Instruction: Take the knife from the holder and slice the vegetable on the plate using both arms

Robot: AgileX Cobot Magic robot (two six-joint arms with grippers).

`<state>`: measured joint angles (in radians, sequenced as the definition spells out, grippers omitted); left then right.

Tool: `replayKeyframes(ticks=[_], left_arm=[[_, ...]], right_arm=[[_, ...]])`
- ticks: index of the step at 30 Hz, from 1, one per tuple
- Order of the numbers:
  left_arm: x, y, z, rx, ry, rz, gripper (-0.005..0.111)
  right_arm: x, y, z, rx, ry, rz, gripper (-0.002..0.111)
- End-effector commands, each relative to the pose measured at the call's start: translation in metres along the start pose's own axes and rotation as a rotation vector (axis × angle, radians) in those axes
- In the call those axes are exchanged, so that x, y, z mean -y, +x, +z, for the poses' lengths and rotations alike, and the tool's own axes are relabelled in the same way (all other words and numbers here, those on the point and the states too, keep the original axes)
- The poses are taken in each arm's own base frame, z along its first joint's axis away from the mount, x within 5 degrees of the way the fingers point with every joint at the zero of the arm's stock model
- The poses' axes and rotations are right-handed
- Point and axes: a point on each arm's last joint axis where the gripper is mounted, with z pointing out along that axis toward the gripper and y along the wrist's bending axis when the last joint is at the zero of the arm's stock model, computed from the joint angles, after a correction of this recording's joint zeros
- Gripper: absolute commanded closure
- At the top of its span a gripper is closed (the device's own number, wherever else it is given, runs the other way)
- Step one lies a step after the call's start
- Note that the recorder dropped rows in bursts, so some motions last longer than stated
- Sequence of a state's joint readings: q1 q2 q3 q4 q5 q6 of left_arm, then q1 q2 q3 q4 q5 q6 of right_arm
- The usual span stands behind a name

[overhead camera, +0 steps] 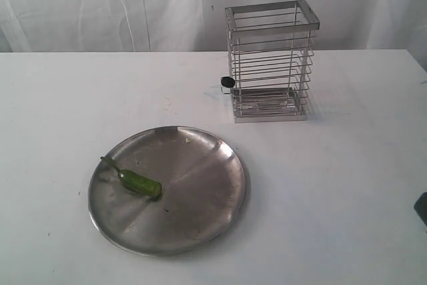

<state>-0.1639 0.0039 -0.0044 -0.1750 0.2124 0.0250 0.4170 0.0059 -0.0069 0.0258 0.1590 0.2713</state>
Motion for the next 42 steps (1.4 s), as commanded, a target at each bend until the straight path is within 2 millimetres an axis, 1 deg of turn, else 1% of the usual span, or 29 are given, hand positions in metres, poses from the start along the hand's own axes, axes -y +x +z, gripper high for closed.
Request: replayKeyframes(ticks=[1, 4, 6, 7, 11, 13, 15, 18, 19, 20, 21, 22, 23, 24, 25, 26, 27, 29, 30, 31, 33, 35, 37, 42], left_arm=[[0.000, 0.001, 0.000, 0.003, -0.003, 0.000, 0.107], [0.000, 0.001, 0.000, 0.003, -0.003, 0.000, 0.107], [0.000, 0.001, 0.000, 0.003, -0.003, 0.000, 0.107], [0.000, 0.001, 0.000, 0.003, -0.003, 0.000, 0.107], [0.000, 0.001, 0.000, 0.003, -0.003, 0.000, 0.107], [0.000, 0.001, 0.000, 0.003, -0.003, 0.000, 0.107], [0.000, 0.001, 0.000, 0.003, -0.003, 0.000, 0.107], [0.000, 0.001, 0.000, 0.003, -0.003, 0.000, 0.107], [0.000, 0.001, 0.000, 0.003, -0.003, 0.000, 0.107], [0.000, 0.001, 0.000, 0.003, -0.003, 0.000, 0.107], [0.000, 0.001, 0.000, 0.003, -0.003, 0.000, 0.107], [0.000, 0.001, 0.000, 0.003, -0.003, 0.000, 0.107], [0.000, 0.001, 0.000, 0.003, -0.003, 0.000, 0.107], [0.000, 0.001, 0.000, 0.003, -0.003, 0.000, 0.107], [0.000, 0.001, 0.000, 0.003, -0.003, 0.000, 0.107], [0.000, 0.001, 0.000, 0.003, -0.003, 0.000, 0.107], [0.000, 0.001, 0.000, 0.003, -0.003, 0.000, 0.107], [0.000, 0.001, 0.000, 0.003, -0.003, 0.000, 0.107], [0.000, 0.001, 0.000, 0.003, -0.003, 0.000, 0.107], [0.000, 0.001, 0.000, 0.003, -0.003, 0.000, 0.107], [0.000, 0.001, 0.000, 0.003, -0.003, 0.000, 0.107], [0.000, 0.001, 0.000, 0.003, -0.003, 0.000, 0.107], [0.000, 0.001, 0.000, 0.003, -0.003, 0.000, 0.107], [0.000, 0.001, 0.000, 0.003, -0.003, 0.000, 0.107]], right_arm=[[-0.004, -0.020, -0.003, 0.238, -0.078, 0.248, 0.108], [-0.005, -0.029, -0.006, 0.331, -0.120, 0.379, 0.108], [-0.005, -0.030, -0.006, 0.337, -0.135, 0.441, 0.108], [-0.007, -0.031, -0.006, 0.305, -0.133, 0.423, 0.108], [-0.015, -0.045, -0.011, 0.062, -0.057, 0.170, 0.108], [-0.022, -0.062, -0.011, -0.020, -0.059, 0.000, 0.108], [-0.031, -0.079, -0.007, -0.099, -0.085, -0.146, 0.108], [-0.045, -0.100, 0.012, -0.285, -0.130, -0.364, 0.108], [-0.049, -0.104, 0.022, -0.376, -0.149, -0.435, 0.108], [-0.055, -0.107, 0.047, -0.556, -0.199, -0.554, 0.108], [-0.059, -0.109, 0.061, -0.631, -0.225, -0.602, 0.108], [-0.064, -0.113, 0.089, -0.740, -0.263, -0.660, 0.108], [-0.067, -0.114, 0.109, -0.788, -0.275, -0.677, 0.108], [-0.071, -0.119, 0.136, -0.822, -0.278, -0.676, 0.107], [-0.073, -0.118, 0.154, -0.850, -0.281, -0.677, 0.104], [-0.077, -0.121, 0.179, -0.862, -0.294, -0.702, 0.095], [-0.082, -0.123, 0.192, -0.857, -0.312, -0.738, 0.089], [-0.091, -0.122, 0.228, -0.823, -0.311, -0.897, 0.066], [-0.094, -0.120, 0.239, -0.806, -0.308, -0.927, 0.062], [-0.095, -0.114, 0.254, -0.799, -0.302, -0.963, 0.061], [-0.094, -0.103, 0.275, -0.821, -0.290, -1.025, 0.061], [-0.090, -0.092, 0.292, -0.850, -0.282, -1.071, 0.061], [-0.087, -0.082, 0.306, -0.835, -0.275, -1.122, 0.061], [-0.086, -0.070, 0.318, -0.805, -0.278, -1.144, 0.061]])
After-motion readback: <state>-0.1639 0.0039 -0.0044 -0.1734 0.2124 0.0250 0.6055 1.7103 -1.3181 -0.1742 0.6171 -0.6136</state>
